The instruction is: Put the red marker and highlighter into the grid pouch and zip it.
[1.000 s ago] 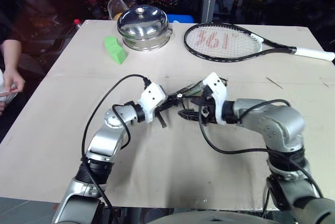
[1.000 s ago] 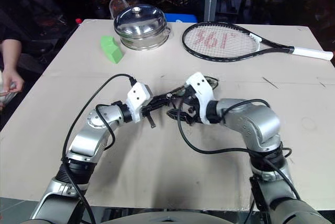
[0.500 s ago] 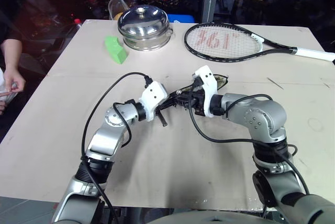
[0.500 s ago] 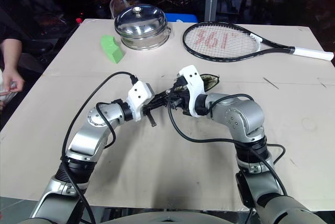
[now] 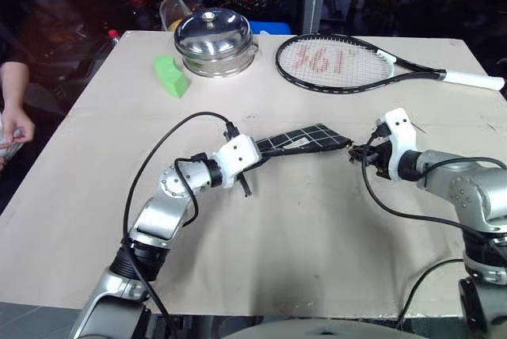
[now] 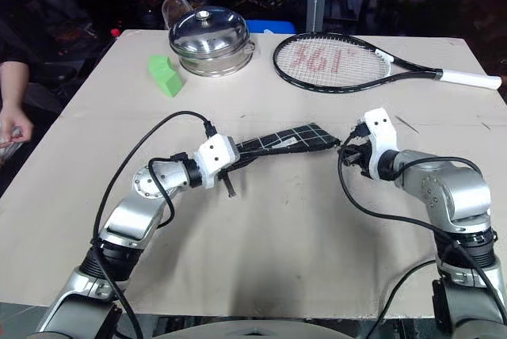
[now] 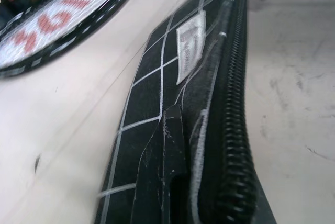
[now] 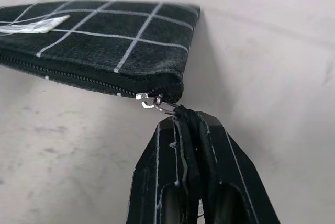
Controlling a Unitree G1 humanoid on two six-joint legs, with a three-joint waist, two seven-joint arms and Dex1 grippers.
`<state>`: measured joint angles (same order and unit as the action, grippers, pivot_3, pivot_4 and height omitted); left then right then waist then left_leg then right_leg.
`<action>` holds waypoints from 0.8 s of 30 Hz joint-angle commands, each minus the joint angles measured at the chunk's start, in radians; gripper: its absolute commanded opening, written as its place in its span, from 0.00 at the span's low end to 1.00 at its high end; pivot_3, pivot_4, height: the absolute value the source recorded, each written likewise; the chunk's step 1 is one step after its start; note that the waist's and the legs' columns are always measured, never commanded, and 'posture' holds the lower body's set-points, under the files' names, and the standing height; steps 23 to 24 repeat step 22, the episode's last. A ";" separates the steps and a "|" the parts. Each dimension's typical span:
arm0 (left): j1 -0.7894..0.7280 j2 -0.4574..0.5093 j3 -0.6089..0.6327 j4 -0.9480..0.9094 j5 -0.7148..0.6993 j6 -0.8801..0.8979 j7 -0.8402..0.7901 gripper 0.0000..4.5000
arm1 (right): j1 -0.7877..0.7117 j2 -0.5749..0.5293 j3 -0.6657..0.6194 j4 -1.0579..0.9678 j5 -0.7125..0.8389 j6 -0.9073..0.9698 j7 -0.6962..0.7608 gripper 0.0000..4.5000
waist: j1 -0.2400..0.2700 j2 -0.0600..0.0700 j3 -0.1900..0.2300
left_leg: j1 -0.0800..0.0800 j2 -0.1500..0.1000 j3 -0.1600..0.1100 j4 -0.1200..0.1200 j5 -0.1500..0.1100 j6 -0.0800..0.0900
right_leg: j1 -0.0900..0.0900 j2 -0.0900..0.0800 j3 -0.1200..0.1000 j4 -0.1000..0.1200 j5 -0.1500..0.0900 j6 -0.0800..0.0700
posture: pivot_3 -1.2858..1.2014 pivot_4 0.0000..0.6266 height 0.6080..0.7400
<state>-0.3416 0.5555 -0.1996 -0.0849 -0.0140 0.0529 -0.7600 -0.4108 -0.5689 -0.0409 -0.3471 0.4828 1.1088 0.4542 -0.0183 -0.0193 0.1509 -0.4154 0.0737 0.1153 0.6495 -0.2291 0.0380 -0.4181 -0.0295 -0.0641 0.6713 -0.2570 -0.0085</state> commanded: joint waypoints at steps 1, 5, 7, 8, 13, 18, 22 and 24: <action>-0.034 0.034 0.016 0.095 0.068 -0.119 0.025 0.00 | 0.054 -0.019 0.001 -0.031 -0.045 -0.141 0.027 0.02 | 0.005 0.000 0.000 | 0.000 0.000 0.000 0.000 0.000 0.000 | 0.000 0.000 0.000 0.000 0.000 0.000 | 0.52 0.24 1.00; -0.029 0.046 0.044 0.118 -0.019 -0.143 -0.061 0.00 | 0.136 -0.058 -0.019 -0.072 -0.037 -0.220 0.080 0.02 | 0.013 0.000 0.000 | -0.002 -0.001 0.000 0.000 0.000 0.000 | 0.000 -0.002 0.000 -0.001 0.000 0.000 | 0.52 0.24 1.00; 0.004 0.061 0.076 0.079 -0.120 -0.084 -0.130 0.14 | 0.196 -0.083 -0.051 -0.092 -0.027 -0.246 0.103 0.15 | 0.012 0.000 0.000 | -0.002 -0.001 0.001 0.000 0.000 0.000 | 0.000 -0.003 0.000 -0.002 0.000 0.001 | 0.52 0.24 1.00; 0.028 0.076 0.092 0.051 -0.169 -0.038 -0.161 0.22 | 0.241 -0.105 -0.061 -0.115 -0.022 -0.269 0.133 0.23 | 0.012 -0.001 0.000 | -0.002 -0.001 0.001 0.001 0.000 0.000 | 0.000 -0.003 0.000 -0.002 0.000 0.001 | 0.52 0.24 1.00; 0.232 0.189 0.268 -0.125 -0.445 0.249 -0.261 0.71 | 0.557 -0.150 -0.227 -0.256 0.035 -0.503 0.332 0.73 | 0.007 0.000 0.001 | -0.001 0.000 -0.001 -0.002 0.000 0.000 | 0.001 -0.002 -0.001 -0.003 -0.003 0.004 | 0.52 0.24 1.00; 0.485 0.283 0.461 -0.255 -0.580 0.363 -0.318 0.71 | 0.857 -0.110 -0.454 -0.336 0.028 -0.793 0.496 0.73 | 0.006 0.000 0.001 | 0.001 0.000 -0.001 -0.002 0.000 0.000 | 0.003 -0.002 -0.001 -0.004 -0.003 0.005 | 0.52 0.24 1.00; 0.607 0.297 0.562 -0.308 -0.619 0.399 -0.321 0.71 | 0.989 -0.079 -0.576 -0.362 0.050 -0.880 0.541 0.73 | 0.011 0.000 0.001 | 0.002 0.000 -0.002 0.000 -0.003 -0.005 | 0.005 -0.005 -0.002 -0.006 -0.005 0.001 | 0.52 0.24 1.00; 0.607 0.297 0.562 -0.308 -0.619 0.399 -0.321 0.71 | 0.989 -0.079 -0.576 -0.362 0.050 -0.880 0.541 0.73 | 0.011 0.000 0.001 | 0.002 0.000 -0.002 0.000 -0.003 -0.005 | 0.005 -0.005 -0.002 -0.006 -0.005 0.001 | 0.52 0.24 1.00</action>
